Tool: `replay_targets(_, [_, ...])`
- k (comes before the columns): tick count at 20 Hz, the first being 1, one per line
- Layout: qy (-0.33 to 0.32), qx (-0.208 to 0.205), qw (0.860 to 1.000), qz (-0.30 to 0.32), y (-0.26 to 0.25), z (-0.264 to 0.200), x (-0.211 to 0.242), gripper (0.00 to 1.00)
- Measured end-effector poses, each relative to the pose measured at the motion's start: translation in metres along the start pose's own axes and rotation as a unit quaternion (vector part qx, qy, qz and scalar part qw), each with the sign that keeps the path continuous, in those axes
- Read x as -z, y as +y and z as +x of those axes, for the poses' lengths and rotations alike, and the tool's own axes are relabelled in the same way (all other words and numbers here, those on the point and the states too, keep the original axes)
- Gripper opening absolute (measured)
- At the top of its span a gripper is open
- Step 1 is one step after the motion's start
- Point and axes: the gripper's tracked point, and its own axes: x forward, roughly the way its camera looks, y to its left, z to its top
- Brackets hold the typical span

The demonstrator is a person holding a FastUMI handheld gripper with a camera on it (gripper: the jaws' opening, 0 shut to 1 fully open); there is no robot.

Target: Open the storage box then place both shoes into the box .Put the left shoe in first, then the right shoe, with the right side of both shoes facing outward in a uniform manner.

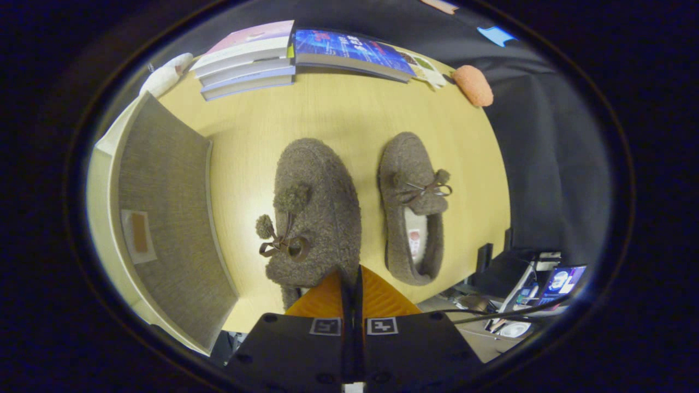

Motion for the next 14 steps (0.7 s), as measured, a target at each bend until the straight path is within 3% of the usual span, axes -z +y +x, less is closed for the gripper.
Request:
replay_targets(7, [-0.017,0.046,0.998,0.044,-0.014,-0.113,0.011,0.04])
replay_targets(10, [-0.052,0.024,0.997,0.059,0.019,-0.167,-0.007,0.04])
replay_targets(14, [-0.098,-0.043,0.992,0.064,0.089,-0.212,-0.028,0.04])
